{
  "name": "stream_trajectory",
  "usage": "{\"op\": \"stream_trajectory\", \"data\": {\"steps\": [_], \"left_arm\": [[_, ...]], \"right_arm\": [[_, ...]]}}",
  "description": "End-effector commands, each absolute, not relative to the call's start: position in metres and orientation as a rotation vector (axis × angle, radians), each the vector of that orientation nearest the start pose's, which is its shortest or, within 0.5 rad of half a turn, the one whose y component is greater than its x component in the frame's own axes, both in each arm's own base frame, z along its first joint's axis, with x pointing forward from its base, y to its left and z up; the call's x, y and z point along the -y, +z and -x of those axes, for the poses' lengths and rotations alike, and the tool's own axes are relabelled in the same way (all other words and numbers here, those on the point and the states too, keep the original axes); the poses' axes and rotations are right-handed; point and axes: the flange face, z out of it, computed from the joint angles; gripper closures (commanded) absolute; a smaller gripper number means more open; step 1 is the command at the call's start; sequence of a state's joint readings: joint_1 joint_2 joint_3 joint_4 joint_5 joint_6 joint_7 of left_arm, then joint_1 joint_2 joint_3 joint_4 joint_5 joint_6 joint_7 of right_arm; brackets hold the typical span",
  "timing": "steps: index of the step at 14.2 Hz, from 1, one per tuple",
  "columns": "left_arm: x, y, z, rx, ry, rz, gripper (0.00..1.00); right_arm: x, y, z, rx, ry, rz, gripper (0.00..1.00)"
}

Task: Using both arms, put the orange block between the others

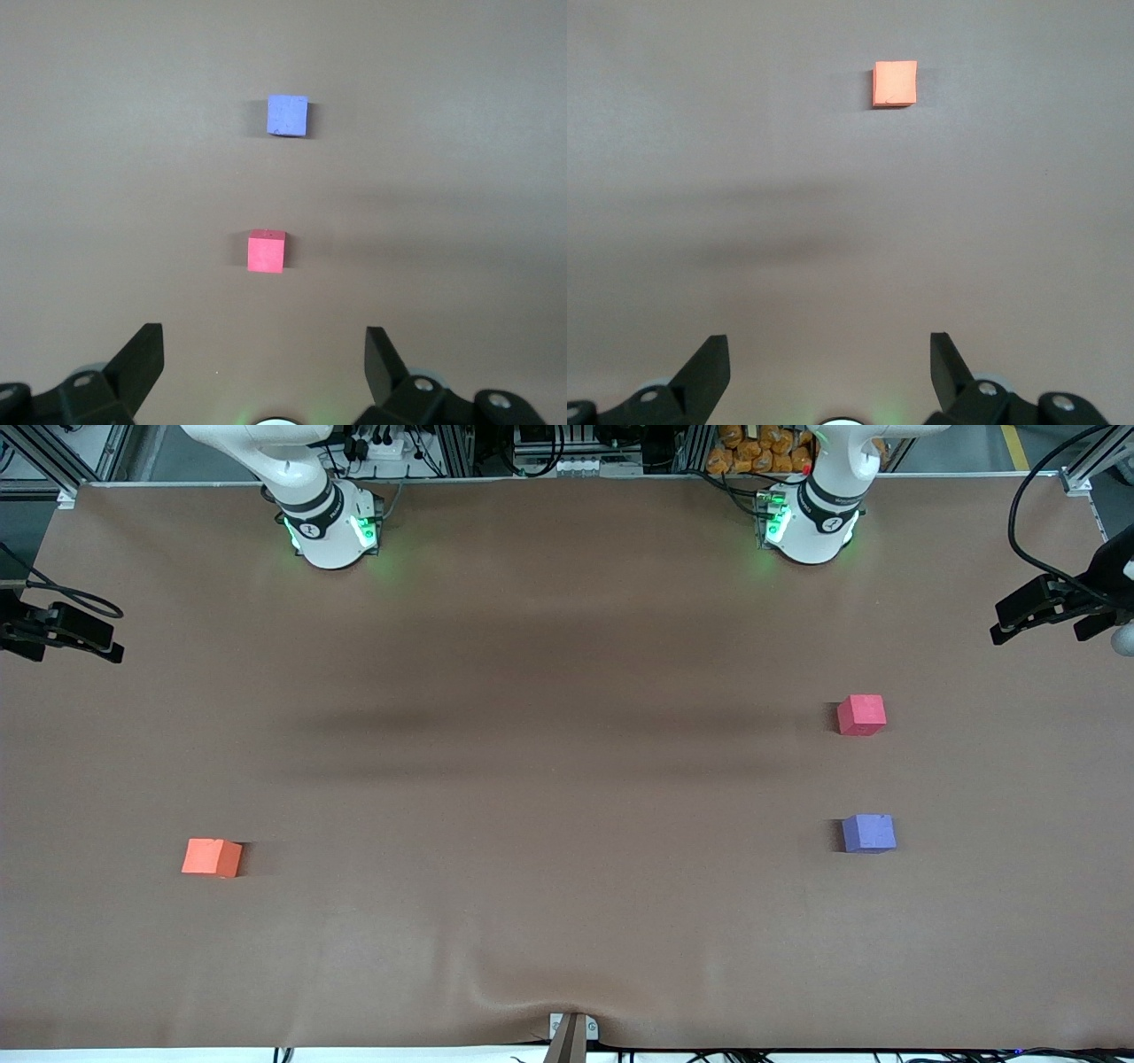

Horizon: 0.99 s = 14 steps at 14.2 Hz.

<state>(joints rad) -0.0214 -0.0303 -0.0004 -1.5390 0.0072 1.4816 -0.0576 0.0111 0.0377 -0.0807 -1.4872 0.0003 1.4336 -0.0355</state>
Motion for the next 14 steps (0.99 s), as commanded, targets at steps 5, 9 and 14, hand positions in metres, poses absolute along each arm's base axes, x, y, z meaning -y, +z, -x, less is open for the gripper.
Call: {"op": "stream_trajectory", "data": {"steps": [5, 9, 14], "left_arm": [[0.013, 0.645, -0.541, 0.020, 0.072, 3.133, 0.00], [0.012, 0.644, -0.541, 0.015, 0.074, 3.133, 0.00], [0.012, 0.637, -0.545, 0.010, 0.094, 3.134, 0.00]], "right_arm": [[0.037, 0.632, -0.550, -0.042, 0.143, 3.129, 0.00], [0.037, 0.632, -0.550, -0.042, 0.143, 3.129, 0.00], [0.037, 0.631, -0.551, -0.042, 0.148, 3.129, 0.00]]}}
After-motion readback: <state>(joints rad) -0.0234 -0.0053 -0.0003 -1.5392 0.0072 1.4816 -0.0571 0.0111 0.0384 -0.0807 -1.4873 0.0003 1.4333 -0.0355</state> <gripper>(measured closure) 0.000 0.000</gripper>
